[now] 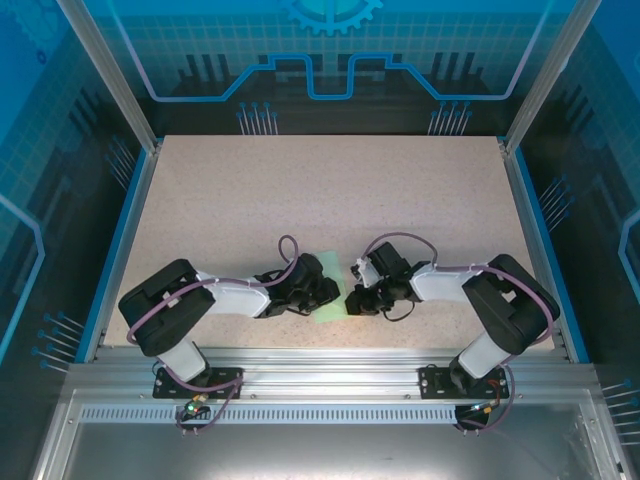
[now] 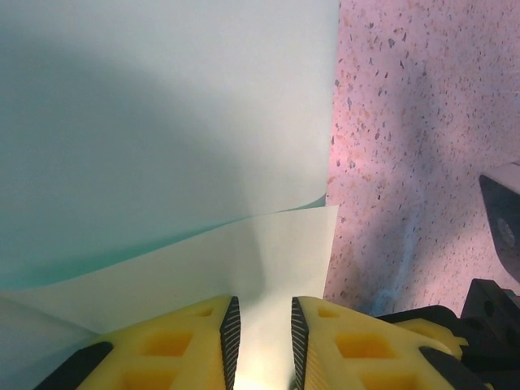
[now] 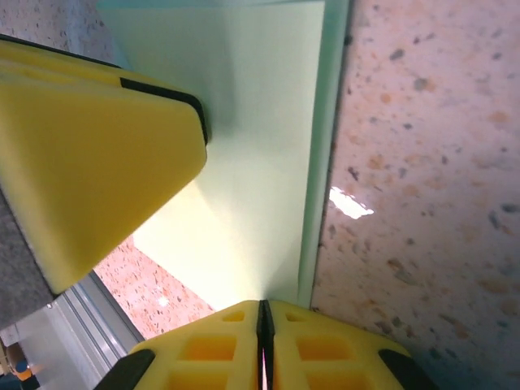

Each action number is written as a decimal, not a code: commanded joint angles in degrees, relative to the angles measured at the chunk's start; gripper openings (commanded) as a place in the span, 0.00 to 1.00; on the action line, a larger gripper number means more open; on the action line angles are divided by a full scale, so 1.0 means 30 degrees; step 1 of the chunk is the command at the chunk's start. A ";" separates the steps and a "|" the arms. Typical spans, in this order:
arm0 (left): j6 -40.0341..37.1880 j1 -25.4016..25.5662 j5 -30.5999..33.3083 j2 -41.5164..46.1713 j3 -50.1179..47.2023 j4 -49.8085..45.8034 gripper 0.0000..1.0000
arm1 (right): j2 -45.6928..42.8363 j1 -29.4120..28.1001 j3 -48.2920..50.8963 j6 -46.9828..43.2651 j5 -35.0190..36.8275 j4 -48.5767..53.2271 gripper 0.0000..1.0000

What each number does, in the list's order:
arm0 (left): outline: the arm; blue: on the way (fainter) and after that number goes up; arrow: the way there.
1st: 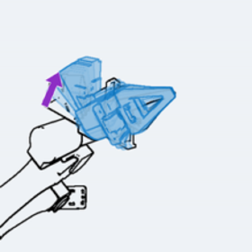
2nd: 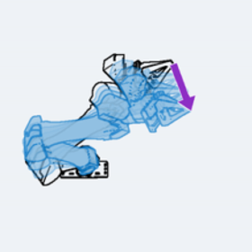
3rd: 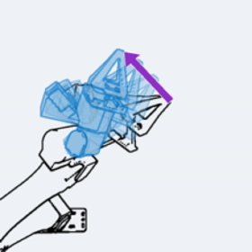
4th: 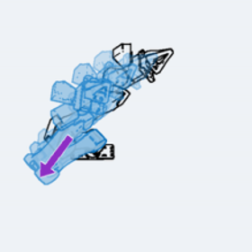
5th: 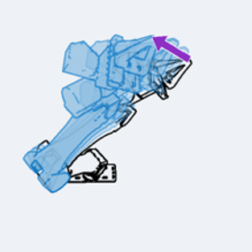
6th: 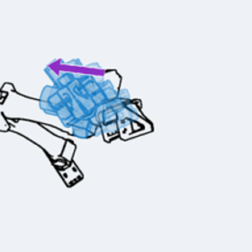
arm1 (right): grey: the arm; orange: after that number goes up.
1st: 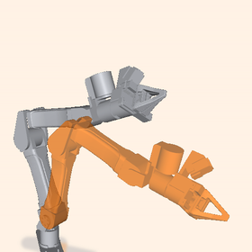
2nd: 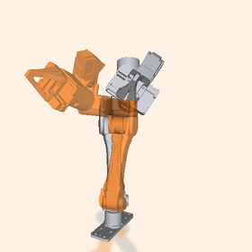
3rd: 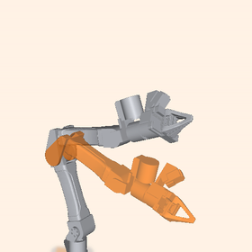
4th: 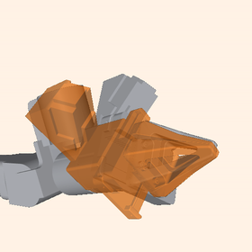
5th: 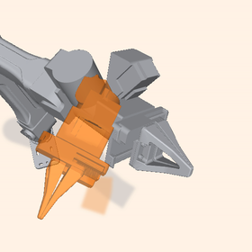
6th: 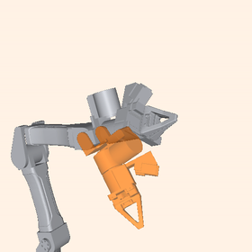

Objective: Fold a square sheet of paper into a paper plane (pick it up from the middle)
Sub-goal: Fold the triangle at the bottom-center of the table.

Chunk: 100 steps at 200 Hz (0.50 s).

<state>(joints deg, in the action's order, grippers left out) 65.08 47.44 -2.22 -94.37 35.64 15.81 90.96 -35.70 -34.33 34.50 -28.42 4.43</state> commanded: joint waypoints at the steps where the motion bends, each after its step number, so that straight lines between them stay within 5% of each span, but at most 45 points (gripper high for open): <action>1: 0.0207 0.0066 0.0768 -0.0854 -0.0043 -0.1368 0.28 | -0.0087 0.0326 0.0787 -0.0071 0.0725 0.2317 0.09; 49: 0.0177 0.0066 0.0737 -0.0925 0.0052 -0.1308 0.27 | -0.2232 0.0744 0.0876 -0.0506 0.1844 0.4056 0.07; 100: 0.0064 0.0081 0.0535 -0.0895 0.0278 -0.1327 0.27 | -0.3561 0.0398 -0.0939 -0.0300 0.0168 0.3526 0.11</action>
<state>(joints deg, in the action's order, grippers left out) 65.71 47.59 -2.22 -94.87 36.23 15.81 81.01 -34.09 -33.89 33.63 -24.97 14.44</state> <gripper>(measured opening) 0.273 0.100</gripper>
